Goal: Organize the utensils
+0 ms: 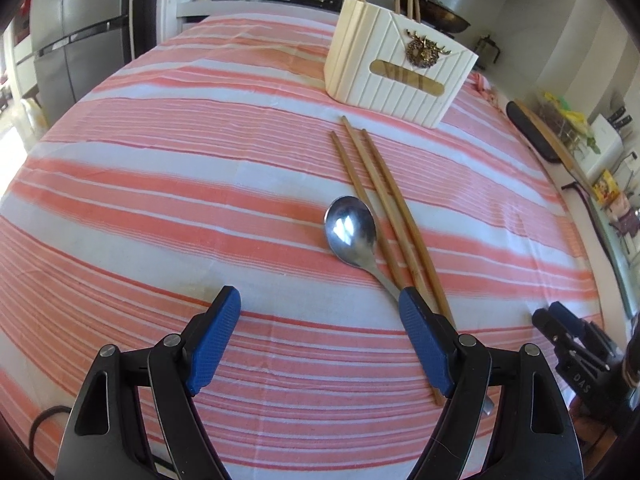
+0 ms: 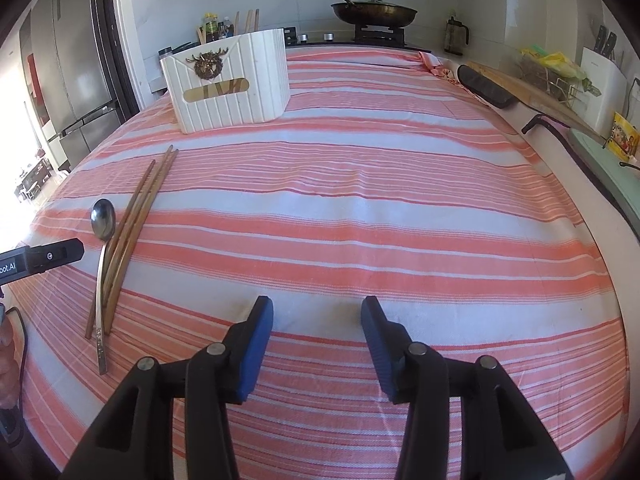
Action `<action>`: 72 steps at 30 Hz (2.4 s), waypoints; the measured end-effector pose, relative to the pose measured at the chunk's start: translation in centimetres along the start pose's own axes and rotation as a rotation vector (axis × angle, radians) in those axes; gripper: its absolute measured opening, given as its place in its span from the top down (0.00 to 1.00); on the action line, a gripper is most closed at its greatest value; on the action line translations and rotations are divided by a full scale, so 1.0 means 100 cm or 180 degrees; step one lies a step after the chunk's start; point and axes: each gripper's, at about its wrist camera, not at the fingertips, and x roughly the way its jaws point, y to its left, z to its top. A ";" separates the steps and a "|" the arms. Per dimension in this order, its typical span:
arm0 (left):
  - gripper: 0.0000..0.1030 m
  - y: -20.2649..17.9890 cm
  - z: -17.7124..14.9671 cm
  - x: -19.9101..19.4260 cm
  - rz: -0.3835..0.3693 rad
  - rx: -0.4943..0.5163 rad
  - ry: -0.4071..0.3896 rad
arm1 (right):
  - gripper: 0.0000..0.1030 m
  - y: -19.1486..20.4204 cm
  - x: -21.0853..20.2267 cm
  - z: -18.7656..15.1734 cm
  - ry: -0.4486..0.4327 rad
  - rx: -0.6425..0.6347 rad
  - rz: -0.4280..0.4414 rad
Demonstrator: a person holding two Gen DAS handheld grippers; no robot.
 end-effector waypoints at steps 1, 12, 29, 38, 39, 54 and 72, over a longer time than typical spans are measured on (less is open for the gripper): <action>0.20 0.001 0.000 0.000 0.0004 -0.0016 -0.0007 | 0.54 0.000 0.000 0.000 0.0000 -0.0003 -0.0004; 0.18 -0.002 -0.001 0.001 0.0043 -0.0044 0.0002 | 0.54 0.000 0.000 0.000 0.0004 -0.0015 -0.0010; 0.13 -0.014 0.001 0.007 0.0073 -0.0072 -0.0004 | 0.53 0.000 0.000 0.001 0.0002 -0.0013 -0.0008; 0.08 -0.030 0.005 0.023 0.0539 0.0200 -0.0032 | 0.53 0.000 0.000 0.000 -0.0009 0.0021 0.0024; 0.07 -0.028 0.004 0.023 0.0549 0.0210 -0.0018 | 0.53 0.000 -0.001 0.000 -0.0012 0.0030 0.0034; 0.28 -0.027 -0.002 0.015 0.0464 0.0733 0.0140 | 0.53 -0.002 -0.001 -0.001 -0.0021 0.0062 0.0057; 0.52 -0.002 0.008 0.009 0.0323 0.0969 0.0159 | 0.81 0.087 0.015 0.045 0.0333 -0.0323 0.1091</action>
